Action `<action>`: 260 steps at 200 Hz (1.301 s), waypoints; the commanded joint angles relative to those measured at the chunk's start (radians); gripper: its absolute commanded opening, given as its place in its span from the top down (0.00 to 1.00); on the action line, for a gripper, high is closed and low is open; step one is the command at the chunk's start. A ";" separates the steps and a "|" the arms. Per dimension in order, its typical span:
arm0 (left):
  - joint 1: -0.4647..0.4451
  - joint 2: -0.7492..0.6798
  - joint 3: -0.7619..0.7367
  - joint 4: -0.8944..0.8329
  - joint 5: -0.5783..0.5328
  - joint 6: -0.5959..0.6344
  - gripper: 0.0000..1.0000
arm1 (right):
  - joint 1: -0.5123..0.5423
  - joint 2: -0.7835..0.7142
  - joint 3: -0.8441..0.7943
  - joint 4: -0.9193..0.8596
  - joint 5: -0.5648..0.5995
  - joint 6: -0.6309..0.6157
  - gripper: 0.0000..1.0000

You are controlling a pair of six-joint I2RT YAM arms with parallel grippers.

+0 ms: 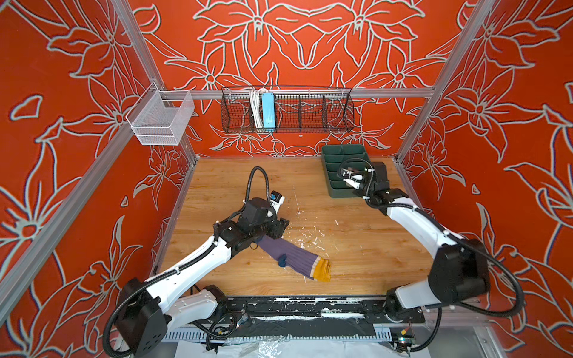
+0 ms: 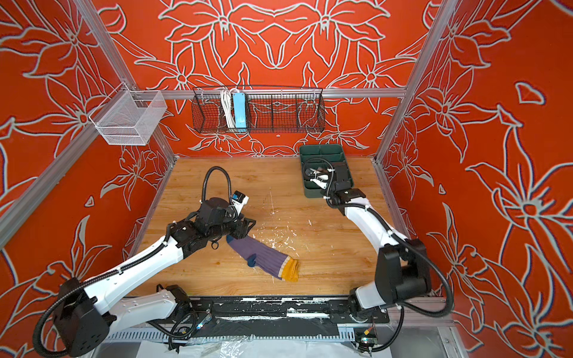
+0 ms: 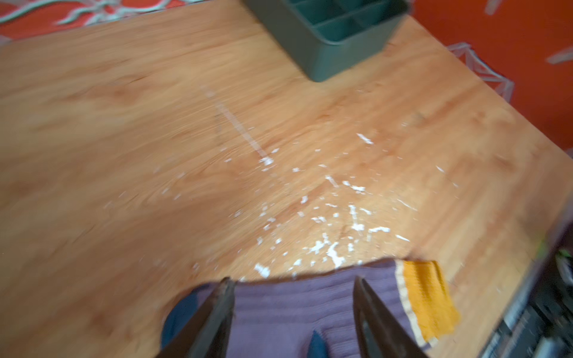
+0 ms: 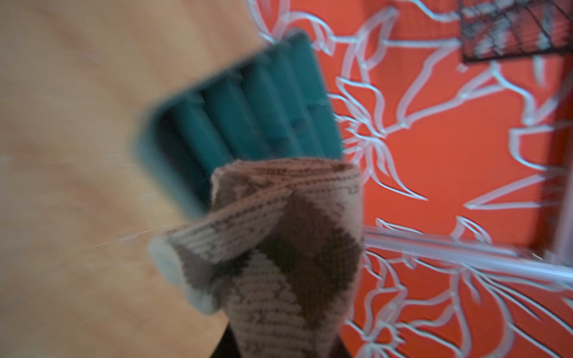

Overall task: Roll the socks
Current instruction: 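Lift the argyle roll toward the green tray with the right gripper while the left withdraws, then lower the argyle roll into a compartment of the green tray with the right gripper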

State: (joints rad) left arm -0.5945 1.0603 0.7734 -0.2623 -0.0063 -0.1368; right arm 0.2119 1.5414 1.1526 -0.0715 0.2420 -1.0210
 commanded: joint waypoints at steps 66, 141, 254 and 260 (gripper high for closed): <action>0.002 -0.191 -0.143 0.121 -0.342 -0.078 0.24 | -0.015 0.462 0.184 0.380 0.080 -0.213 1.00; 0.002 -0.213 -0.114 0.076 -0.330 -0.068 0.24 | 0.157 0.336 -0.049 0.209 -0.085 -0.263 1.00; 0.002 -0.506 -0.108 -0.180 -0.291 -0.060 0.23 | 0.252 0.282 0.220 -0.775 -0.487 0.072 1.00; 0.002 -0.516 -0.112 -0.186 -0.290 -0.059 0.23 | 0.258 0.287 0.223 -0.786 -0.494 0.067 1.00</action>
State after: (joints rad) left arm -0.5945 0.5835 0.6544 -0.3767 -0.3122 -0.1806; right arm 0.4534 1.7977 1.3457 -0.6441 -0.1627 -1.0035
